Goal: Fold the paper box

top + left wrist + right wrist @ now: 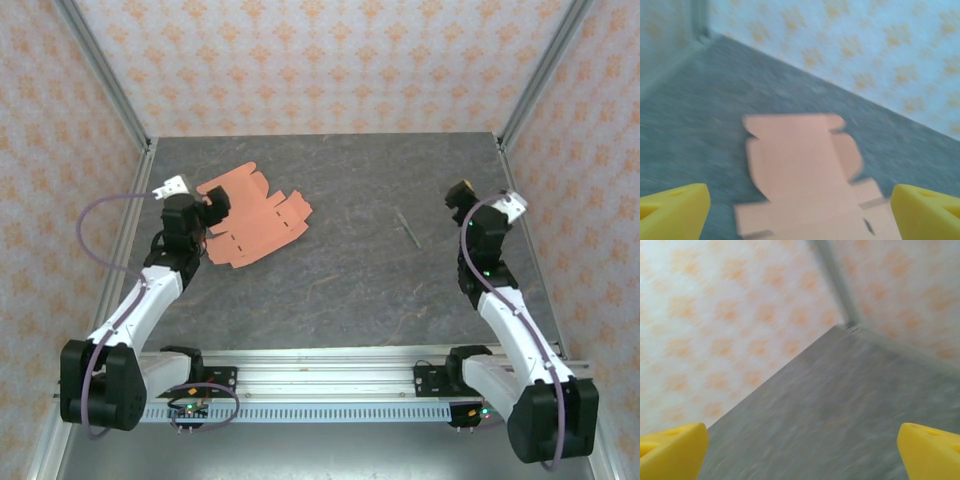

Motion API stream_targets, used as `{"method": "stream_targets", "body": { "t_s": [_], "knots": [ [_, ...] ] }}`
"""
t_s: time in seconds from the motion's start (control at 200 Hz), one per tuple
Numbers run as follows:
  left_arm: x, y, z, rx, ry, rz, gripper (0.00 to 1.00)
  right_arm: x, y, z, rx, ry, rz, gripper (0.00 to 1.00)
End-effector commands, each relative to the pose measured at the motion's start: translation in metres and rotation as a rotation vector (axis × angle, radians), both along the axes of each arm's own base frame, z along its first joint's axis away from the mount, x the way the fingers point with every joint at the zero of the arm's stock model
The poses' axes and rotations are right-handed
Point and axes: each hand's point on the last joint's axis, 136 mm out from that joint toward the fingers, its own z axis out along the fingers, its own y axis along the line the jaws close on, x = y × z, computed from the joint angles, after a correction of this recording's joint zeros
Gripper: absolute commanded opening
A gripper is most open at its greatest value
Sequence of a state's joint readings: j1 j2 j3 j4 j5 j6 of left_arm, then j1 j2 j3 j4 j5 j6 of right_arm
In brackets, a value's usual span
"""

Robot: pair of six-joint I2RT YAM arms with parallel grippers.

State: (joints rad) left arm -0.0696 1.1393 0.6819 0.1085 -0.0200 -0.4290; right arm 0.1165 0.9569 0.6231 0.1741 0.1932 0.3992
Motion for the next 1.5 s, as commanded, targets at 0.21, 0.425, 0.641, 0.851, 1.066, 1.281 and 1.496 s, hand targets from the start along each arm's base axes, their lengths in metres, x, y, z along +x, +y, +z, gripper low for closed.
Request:
{"method": "stream_targets", "body": {
  "t_s": [0.21, 0.425, 0.641, 0.851, 1.066, 1.281, 1.496],
  "knots": [
    [-0.025, -0.089, -0.123, -0.258, 0.549, -0.277, 0.87, -0.009, 0.208, -0.098, 0.098, 0.475, 0.692, 0.97],
    [-0.032, -0.093, -0.147, -0.281, 0.628, -0.282, 0.86, -0.018, 0.279, -0.138, 0.159, 0.622, 0.85, 0.94],
    [-0.044, -0.12, -0.157, -0.386, 0.651, -0.364, 0.85, -0.008, 0.334, -0.157, 0.369, 0.598, 0.889, 0.82],
    [-0.036, -0.173, -0.143, -0.53, 0.584, -0.475, 0.85, -0.001, 0.328, -0.173, 0.357, 0.608, 0.837, 0.71],
    [-0.029, -0.149, -0.107, -0.366, 0.503, -0.399, 0.86, 0.007, 0.341, -0.175, 0.408, 0.585, 0.853, 0.62],
    [-0.03, -0.084, -0.086, -0.25, 0.413, -0.178, 0.86, 0.013, 0.378, -0.182, 0.393, 0.605, 0.929, 0.61],
    [-0.041, -0.06, -0.074, -0.198, 0.366, -0.096, 0.87, 0.029, 0.404, -0.195, 0.457, 0.609, 0.952, 0.62]
  ]
}}
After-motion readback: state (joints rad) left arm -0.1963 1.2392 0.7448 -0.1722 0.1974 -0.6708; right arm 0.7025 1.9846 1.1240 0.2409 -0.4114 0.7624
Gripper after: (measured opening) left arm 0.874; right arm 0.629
